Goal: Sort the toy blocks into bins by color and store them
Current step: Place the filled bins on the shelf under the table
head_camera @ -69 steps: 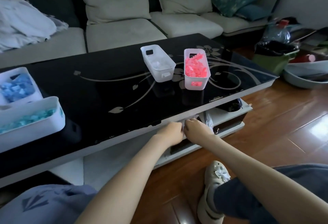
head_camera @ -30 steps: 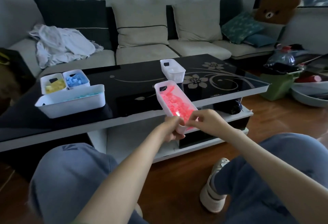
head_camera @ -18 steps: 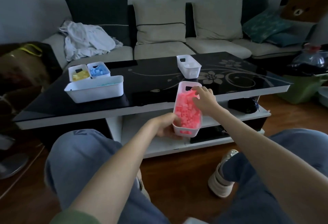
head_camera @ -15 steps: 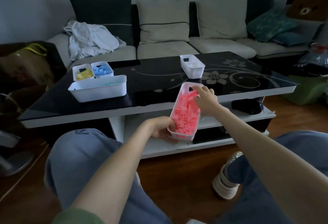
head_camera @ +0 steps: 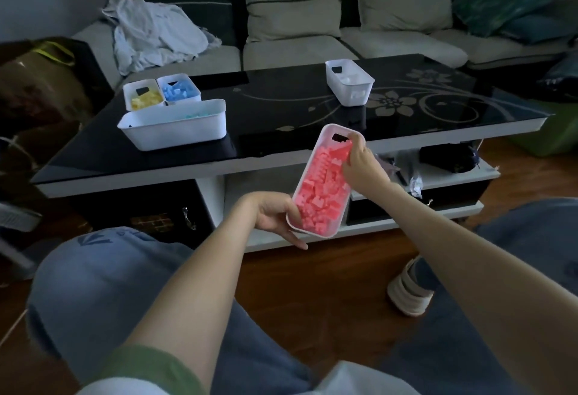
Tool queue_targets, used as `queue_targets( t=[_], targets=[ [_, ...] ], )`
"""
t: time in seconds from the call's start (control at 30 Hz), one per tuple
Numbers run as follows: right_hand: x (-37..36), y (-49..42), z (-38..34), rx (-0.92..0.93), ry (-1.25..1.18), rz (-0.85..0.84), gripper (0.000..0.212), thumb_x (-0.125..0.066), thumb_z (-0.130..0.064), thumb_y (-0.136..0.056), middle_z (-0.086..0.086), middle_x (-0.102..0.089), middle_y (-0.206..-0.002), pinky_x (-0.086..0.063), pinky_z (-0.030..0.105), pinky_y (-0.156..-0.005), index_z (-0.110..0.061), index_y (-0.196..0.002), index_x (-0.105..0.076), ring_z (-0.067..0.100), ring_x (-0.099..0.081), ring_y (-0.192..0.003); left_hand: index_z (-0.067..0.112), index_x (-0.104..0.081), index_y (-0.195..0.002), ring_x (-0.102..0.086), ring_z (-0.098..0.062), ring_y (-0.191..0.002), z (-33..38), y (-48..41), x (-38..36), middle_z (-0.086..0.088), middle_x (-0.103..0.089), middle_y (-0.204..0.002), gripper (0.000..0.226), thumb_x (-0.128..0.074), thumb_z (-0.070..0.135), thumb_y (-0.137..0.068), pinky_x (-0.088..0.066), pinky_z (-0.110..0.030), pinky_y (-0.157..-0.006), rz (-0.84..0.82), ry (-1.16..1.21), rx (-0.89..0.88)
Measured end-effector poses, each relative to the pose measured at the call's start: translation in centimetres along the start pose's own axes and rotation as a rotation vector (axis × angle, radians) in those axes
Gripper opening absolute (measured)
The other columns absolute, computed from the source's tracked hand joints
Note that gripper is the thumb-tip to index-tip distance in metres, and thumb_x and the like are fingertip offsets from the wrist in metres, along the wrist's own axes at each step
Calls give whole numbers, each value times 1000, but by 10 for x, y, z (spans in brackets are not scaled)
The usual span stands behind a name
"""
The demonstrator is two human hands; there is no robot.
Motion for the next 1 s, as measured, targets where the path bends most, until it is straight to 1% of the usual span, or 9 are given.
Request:
queue_targets(
  t=[0.1,0.23,0.43,0.53,0.63,0.7,0.8,0.93,1.0],
  targets=[
    [2,5,11,-156,163,-30,31,-37,-4,-88,24,-46,-122,-37,35,-75,3,-118,-39,36,-51,-106,8,-47,-128,-54,-38,-117,-8,0,-8,-22,-48,-130,53,-48,-15,-80,-52,-51,-88,-12,23,40],
    [-3,11,23,-155,349,-129,39,-46,-13,-86,17,-38,-132,-34,41,-100,0,-123,-47,34,-31,-125,6,-49,-126,-58,-36,-112,-22,-4,-4,-21,-50,-128,47,-45,-15,-84,-55,-48,-85,104,20,54],
    [-27,13,26,-174,294,-366,34,-42,-20,-95,8,-35,-142,-30,44,-104,-13,-124,-56,31,-28,-130,10,-57,-110,-62,-35,-102,-40,-18,8,-18,-57,-115,36,-42,-14,-86,-57,-48,-79,253,50,77],
    [-45,13,20,-164,148,-386,38,-46,-18,-91,8,-36,-143,-30,47,-107,-15,-129,-51,30,-28,-133,11,-61,-99,-65,-33,-93,-44,-29,15,-16,-62,-106,26,-48,-9,-86,-57,-47,-79,298,98,64],
    [-56,16,23,-290,-128,-395,54,-57,-29,-87,16,-46,-132,-49,41,-88,-8,-134,-39,31,-49,-115,10,-61,-97,-65,-31,-88,-45,-44,27,-15,-61,-103,17,-48,0,-92,-58,-44,-76,381,120,85],
    [-71,27,25,-429,-314,-646,54,-56,-40,-90,17,-55,-116,-54,33,-63,-8,-130,-41,25,-62,-88,9,-60,-100,-63,-31,-92,-46,-56,34,-16,-60,-106,12,-53,5,-92,-59,-41,-72,435,143,110],
    [-94,43,23,-519,-395,-976,46,-50,-44,-93,15,-60,-105,-55,33,-66,-10,-123,-49,22,-61,-76,8,-61,-106,-64,-30,-93,-50,-80,45,-17,-63,-109,17,-59,8,-89,-60,-39,-67,499,187,109],
    [-122,41,35,-590,-432,-819,24,-43,-15,-95,15,-60,-75,-54,37,-65,2,-103,-57,22,-56,-57,13,-61,-101,-67,-21,-75,-57,-111,50,-9,-68,-89,18,-43,17,-97,-55,-30,-49,543,229,100],
    [-132,32,46,-590,-349,-716,18,-44,-7,-90,10,-64,-64,-55,35,-70,-8,-77,-56,23,-60,-60,13,-61,-104,-67,-20,-74,-59,-125,54,-8,-69,-88,19,-44,20,-96,-57,-32,-52,545,247,110]
  ],
)
Point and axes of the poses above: each hand's wrist, its own y-axis away from the middle knuckle, its own x-axis out of the back of the hand, z = x × y, the point moved 4 cm from there along -y, towards the middle knuckle
